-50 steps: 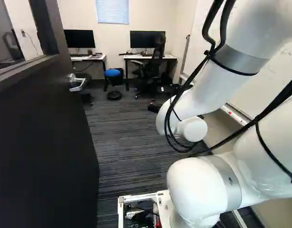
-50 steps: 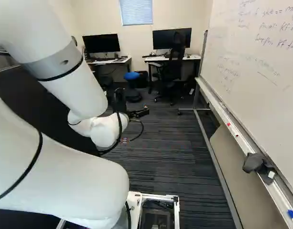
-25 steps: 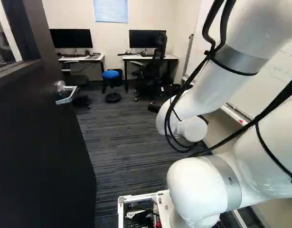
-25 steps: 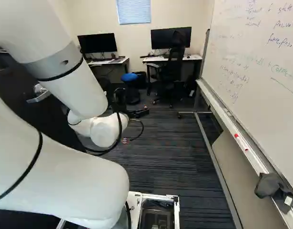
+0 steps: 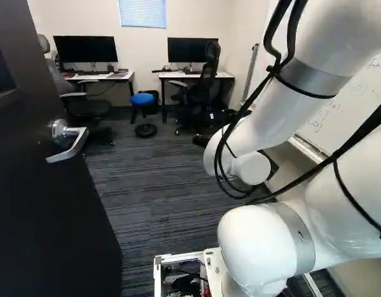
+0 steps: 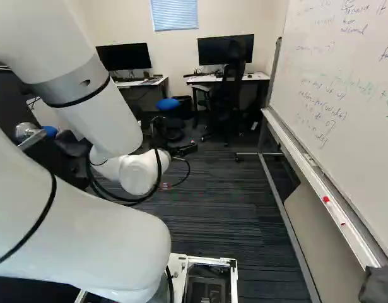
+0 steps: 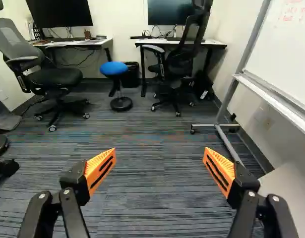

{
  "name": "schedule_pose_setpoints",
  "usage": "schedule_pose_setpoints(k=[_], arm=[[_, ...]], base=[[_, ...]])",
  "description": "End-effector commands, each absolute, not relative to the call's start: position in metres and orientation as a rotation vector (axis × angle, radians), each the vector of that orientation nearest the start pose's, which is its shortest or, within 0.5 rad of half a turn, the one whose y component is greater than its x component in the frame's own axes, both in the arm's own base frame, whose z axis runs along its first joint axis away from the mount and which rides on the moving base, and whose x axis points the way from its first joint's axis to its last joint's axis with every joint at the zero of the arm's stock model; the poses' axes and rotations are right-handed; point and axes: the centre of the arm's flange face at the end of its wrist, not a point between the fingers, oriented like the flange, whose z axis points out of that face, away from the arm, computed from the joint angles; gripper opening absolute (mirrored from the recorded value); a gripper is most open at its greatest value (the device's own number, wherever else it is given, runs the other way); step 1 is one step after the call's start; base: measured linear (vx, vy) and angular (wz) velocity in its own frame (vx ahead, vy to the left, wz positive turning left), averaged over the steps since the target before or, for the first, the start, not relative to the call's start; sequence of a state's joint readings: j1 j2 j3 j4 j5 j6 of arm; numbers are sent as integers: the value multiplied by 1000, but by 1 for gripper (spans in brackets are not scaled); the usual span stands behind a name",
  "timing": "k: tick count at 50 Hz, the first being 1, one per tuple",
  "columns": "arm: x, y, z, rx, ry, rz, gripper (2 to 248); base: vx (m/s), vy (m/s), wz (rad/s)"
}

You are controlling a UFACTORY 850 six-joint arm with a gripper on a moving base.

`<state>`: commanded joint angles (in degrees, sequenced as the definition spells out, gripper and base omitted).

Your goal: Open the door and move inside

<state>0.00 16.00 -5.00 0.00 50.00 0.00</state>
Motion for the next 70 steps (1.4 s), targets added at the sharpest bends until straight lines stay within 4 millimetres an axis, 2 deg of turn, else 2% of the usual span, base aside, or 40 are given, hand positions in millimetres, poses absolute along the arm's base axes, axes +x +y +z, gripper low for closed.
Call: schedule_pose_setpoints(k=[70], arm=[[270, 0, 366, -2558, 0, -1824, 247]], base=[[199, 3, -4]])
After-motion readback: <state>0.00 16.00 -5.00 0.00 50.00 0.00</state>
